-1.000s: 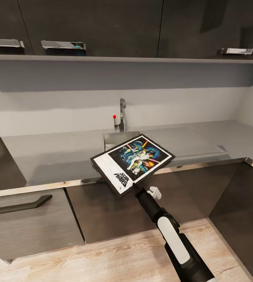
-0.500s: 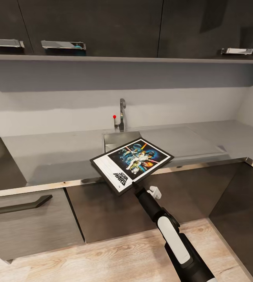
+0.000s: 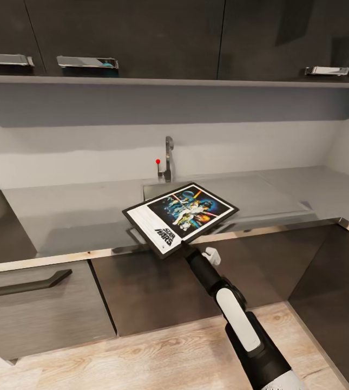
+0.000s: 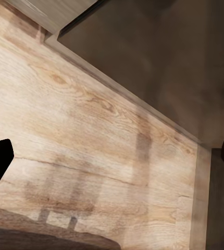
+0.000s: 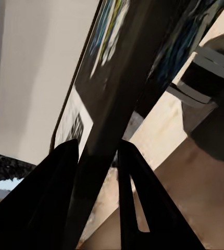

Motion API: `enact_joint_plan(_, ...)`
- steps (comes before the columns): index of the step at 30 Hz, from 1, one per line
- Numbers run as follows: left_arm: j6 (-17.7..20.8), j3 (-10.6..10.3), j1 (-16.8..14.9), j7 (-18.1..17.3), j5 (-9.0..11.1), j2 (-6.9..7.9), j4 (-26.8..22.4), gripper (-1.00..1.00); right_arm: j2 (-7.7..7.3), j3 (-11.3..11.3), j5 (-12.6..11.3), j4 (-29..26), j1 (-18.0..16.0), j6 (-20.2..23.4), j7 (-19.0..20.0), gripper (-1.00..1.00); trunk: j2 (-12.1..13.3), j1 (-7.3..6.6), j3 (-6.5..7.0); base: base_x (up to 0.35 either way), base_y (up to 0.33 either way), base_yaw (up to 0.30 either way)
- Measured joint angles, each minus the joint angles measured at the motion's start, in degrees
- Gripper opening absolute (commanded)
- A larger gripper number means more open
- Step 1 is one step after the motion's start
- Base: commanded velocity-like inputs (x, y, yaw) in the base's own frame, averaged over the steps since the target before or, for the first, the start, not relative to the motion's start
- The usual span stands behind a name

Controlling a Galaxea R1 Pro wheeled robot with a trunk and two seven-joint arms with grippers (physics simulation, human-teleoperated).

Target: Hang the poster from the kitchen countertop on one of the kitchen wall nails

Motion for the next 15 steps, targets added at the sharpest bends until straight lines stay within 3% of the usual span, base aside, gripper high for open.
enact_joint_plan(4,0.0,0.02,0.0,0.0,0.0,0.0,0.0,1.0,0.12,0.11,-1.67,-0.05,-0.91,0.0,-0.01,-1.0,0.0,0.0,0.0,0.0,0.0,0.0)
enact_joint_plan(12,0.0,0.03,0.0,0.0,0.0,0.0,0.0,1.0,0.13,0.12,-1.92,-0.09,-1.29,0.0,0.03,-1.0,0.0,0.0,0.0,-0.005,0.0,0.0)
enact_joint_plan(15,0.0,0.02,0.0,0.0,0.0,0.0,0.0,1.0,0.14,0.51,-1.95,-1.66,-1.28,0.0,0.06,-1.0,0.0,0.02,0.0,-0.165,0.0,0.0)
